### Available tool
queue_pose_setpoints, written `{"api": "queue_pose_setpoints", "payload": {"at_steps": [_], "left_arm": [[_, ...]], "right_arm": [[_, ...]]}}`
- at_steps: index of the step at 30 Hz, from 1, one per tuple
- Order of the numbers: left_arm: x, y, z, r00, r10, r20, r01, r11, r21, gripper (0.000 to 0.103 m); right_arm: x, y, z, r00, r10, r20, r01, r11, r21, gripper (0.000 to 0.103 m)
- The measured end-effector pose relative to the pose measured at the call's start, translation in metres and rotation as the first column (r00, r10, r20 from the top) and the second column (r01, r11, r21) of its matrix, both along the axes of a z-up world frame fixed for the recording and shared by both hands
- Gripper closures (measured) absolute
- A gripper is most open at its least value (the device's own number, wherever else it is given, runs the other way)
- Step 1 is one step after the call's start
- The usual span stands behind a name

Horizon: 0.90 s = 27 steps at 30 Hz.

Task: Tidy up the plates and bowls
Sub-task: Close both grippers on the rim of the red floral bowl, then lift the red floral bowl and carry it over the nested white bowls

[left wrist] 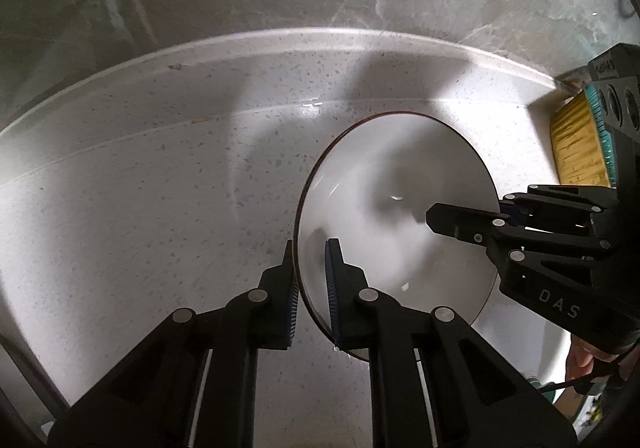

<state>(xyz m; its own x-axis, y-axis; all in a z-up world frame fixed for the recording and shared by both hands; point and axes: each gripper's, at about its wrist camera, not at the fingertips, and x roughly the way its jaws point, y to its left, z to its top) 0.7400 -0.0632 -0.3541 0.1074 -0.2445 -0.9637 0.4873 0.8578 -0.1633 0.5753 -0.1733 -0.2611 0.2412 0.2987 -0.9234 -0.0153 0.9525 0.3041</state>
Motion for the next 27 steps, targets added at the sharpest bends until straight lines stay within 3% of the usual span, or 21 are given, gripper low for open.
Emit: {"api": "queue_pose_setpoints", "payload": {"at_steps": [13,27], "left_arm": [[-0.057,0.050,0.066,0.996,0.068,0.055,-0.067,0.997,-0.031,0.093],[-0.150,0.132,0.112,0.988,0.156,0.022,-0.154,0.985,-0.083,0.093]], "right_arm": [[-0.037,0.037,0.058,0.989,0.105,0.100,-0.105,0.994,-0.007,0.093],[-0.088,0.088,0.080,0.975,0.213,0.071,-0.217,0.975,0.056,0.093]]}}
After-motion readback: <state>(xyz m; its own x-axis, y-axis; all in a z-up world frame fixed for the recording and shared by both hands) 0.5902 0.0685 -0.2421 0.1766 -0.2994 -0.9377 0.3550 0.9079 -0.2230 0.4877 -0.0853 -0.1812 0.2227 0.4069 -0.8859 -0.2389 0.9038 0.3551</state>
